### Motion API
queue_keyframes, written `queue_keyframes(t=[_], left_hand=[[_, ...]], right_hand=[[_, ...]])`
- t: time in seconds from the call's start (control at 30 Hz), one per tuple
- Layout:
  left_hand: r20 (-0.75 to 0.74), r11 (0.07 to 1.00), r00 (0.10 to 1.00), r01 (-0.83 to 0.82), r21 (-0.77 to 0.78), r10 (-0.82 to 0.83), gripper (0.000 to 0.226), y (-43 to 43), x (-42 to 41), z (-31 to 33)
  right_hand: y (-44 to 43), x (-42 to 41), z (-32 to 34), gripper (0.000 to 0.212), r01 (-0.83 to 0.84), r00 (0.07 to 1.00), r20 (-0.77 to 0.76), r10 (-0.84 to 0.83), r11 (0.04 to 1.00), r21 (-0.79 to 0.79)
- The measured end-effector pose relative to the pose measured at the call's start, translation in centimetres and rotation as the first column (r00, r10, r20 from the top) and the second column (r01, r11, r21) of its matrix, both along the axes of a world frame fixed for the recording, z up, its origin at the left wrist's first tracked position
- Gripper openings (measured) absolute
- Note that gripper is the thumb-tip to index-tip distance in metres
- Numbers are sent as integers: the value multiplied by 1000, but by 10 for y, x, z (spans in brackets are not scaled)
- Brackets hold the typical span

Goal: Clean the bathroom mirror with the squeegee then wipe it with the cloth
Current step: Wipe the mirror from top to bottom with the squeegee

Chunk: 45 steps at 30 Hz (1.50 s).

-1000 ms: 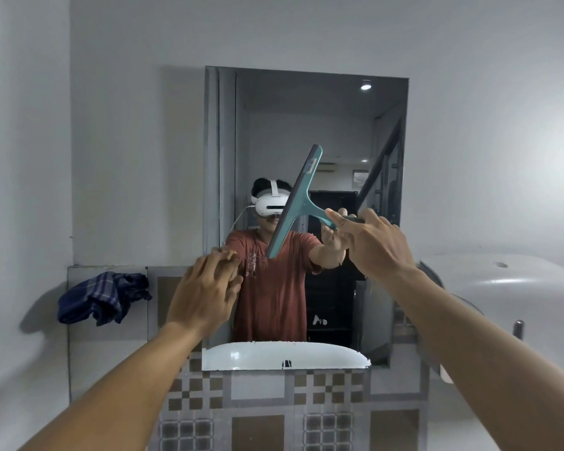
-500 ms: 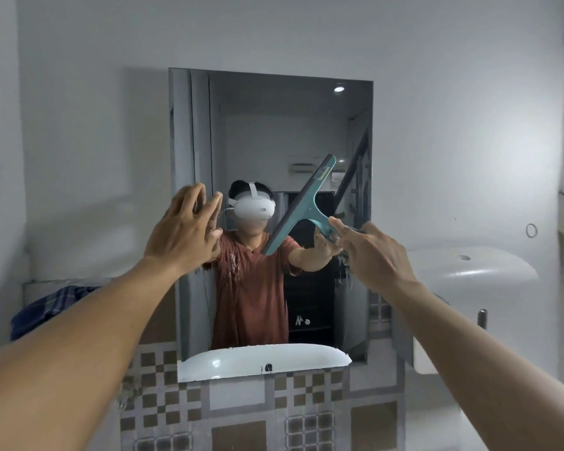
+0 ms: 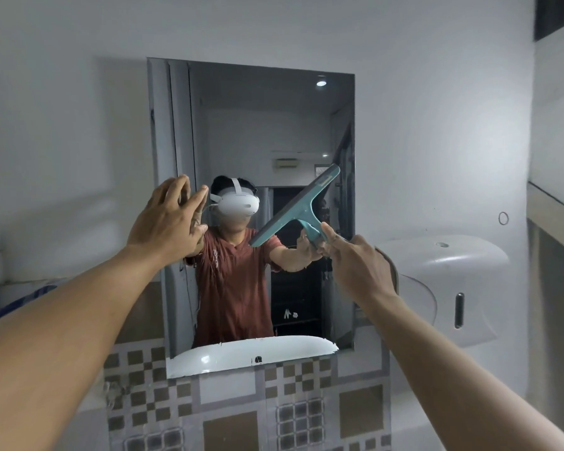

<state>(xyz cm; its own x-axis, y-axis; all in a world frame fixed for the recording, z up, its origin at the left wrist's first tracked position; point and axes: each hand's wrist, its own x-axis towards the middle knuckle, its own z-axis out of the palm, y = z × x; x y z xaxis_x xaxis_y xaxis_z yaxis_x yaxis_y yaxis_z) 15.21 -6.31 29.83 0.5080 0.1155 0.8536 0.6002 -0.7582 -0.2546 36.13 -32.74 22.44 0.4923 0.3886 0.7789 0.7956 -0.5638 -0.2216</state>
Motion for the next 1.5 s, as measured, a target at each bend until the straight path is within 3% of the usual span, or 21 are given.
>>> queue_keyframes(t=[0.3, 0.57, 0.87, 1.03, 1.2, 1.5], left_hand=[[21, 999, 999, 31, -13, -31, 79, -5, -1, -3], [26, 999, 999, 47, -4, -47, 76, -5, 1, -3], [-45, 998, 998, 37, 41, -36, 84, -4, 0, 7], [-45, 999, 999, 29, 23, -28, 83, -7, -3, 9], [-43, 997, 999, 35, 72, -32, 72, -4, -5, 14], [-42, 997, 998, 46, 68, -44, 55, 8, -15, 29]], right_hand=[[-5, -1, -13, 46, 49, 998, -44, -47, 998, 45], [-2, -17, -44, 54, -23, 975, -214, 52, 991, 135], [20, -32, -61, 68, -171, 931, -282, 231, 960, 221], [42, -54, -74, 68, -241, 870, -337, 360, 906, 347], [72, -87, -82, 68, -269, 768, -376, 519, 794, 545], [123, -130, -104, 70, -297, 719, -379, 582, 751, 590]])
